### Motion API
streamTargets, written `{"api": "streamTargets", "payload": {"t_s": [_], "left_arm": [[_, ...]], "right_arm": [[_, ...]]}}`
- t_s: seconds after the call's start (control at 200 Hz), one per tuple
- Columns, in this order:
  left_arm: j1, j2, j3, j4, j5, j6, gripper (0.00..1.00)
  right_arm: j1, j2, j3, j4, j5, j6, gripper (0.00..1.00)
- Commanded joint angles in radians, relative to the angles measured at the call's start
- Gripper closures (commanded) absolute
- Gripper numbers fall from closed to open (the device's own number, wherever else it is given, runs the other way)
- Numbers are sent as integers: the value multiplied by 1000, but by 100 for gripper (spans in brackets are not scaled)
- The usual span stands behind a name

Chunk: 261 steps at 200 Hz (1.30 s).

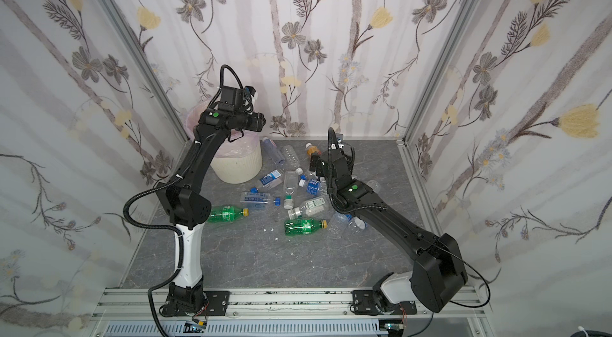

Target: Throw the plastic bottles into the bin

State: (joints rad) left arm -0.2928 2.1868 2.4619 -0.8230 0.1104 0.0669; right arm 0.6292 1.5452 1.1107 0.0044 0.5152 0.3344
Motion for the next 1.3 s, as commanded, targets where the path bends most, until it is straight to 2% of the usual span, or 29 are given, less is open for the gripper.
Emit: {"api": "streamTargets", "payload": {"t_s": [0.0, 0.225, 0.44, 0.699, 0.824, 1.024, 1.299], "left_arm": [[2, -35, 1, 12, -33, -11, 24], [1, -113, -23, 16, -82, -21, 0], [1, -217, -81, 49, -223, -51, 0], [7, -351, -202, 78, -431, -183, 0], [18, -440, -294, 78, -428, -244, 0], [43, -604, -478, 79, -388, -459, 0], [104, -923, -861, 149, -317, -773, 0]], "right_arm": [[2, 4, 11, 9, -10, 19, 0], [1, -5, 18, 5, -37, 20, 0], [1, -29, 32, -9, -57, 53, 0], [2, -55, 46, -1, -112, 34, 0], [1, -61, 44, 33, -172, 33, 0], [3, -14, 92, 31, -272, 23, 0], [23, 21, 127, 20, -262, -30, 0]]}}
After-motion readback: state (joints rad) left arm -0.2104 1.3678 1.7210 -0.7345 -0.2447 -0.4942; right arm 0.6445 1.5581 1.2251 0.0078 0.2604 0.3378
